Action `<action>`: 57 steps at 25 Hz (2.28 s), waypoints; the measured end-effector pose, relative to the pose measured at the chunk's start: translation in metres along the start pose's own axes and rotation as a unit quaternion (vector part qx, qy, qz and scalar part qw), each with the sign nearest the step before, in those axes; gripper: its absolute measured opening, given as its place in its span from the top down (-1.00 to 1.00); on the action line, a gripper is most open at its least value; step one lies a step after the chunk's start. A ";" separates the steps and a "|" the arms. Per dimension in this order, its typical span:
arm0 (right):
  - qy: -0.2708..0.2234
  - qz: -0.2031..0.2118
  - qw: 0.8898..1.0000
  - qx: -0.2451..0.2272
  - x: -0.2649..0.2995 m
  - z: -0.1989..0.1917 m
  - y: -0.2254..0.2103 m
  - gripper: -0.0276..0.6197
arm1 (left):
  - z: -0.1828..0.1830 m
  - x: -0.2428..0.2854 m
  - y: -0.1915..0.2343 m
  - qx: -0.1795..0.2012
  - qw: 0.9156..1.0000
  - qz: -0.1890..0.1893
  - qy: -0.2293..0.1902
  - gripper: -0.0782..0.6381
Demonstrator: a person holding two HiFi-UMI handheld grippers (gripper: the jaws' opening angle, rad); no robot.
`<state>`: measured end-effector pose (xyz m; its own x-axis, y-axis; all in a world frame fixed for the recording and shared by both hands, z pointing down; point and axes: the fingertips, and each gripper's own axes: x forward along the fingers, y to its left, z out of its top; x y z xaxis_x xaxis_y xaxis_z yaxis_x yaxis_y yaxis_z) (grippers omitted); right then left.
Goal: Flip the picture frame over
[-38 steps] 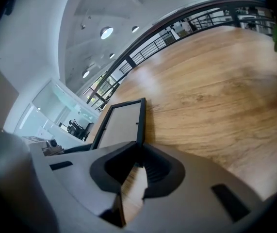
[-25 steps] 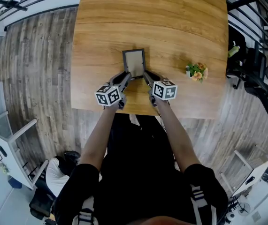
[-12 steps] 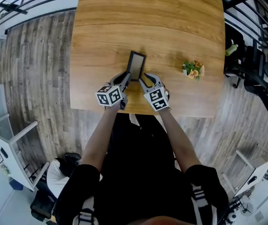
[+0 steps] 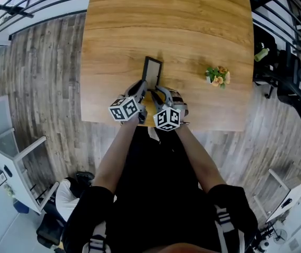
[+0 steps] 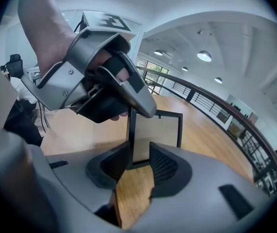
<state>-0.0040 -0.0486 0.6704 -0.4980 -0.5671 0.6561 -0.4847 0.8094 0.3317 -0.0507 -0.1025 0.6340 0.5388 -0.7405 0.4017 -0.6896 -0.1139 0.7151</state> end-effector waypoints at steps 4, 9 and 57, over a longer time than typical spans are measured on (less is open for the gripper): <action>-0.015 0.001 1.000 -0.005 -0.002 0.008 0.000 0.51 | 0.008 -0.006 0.002 -0.017 0.999 0.010 -0.028 0.55; -0.029 0.004 0.999 -0.013 -0.006 0.018 0.003 0.43 | 0.012 -0.006 -0.005 -0.027 0.999 0.006 -0.036 0.55; -0.237 0.046 0.663 0.709 -0.017 -0.020 -0.066 0.72 | -0.075 0.031 -0.014 0.554 0.820 -0.003 0.144 0.26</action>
<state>0.0501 -0.0893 0.6509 -0.5797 -0.7814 0.2311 -0.4578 0.0777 -0.8857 0.0121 -0.0740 0.6797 0.5259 -0.5686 0.6326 -0.6165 -0.7672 -0.1772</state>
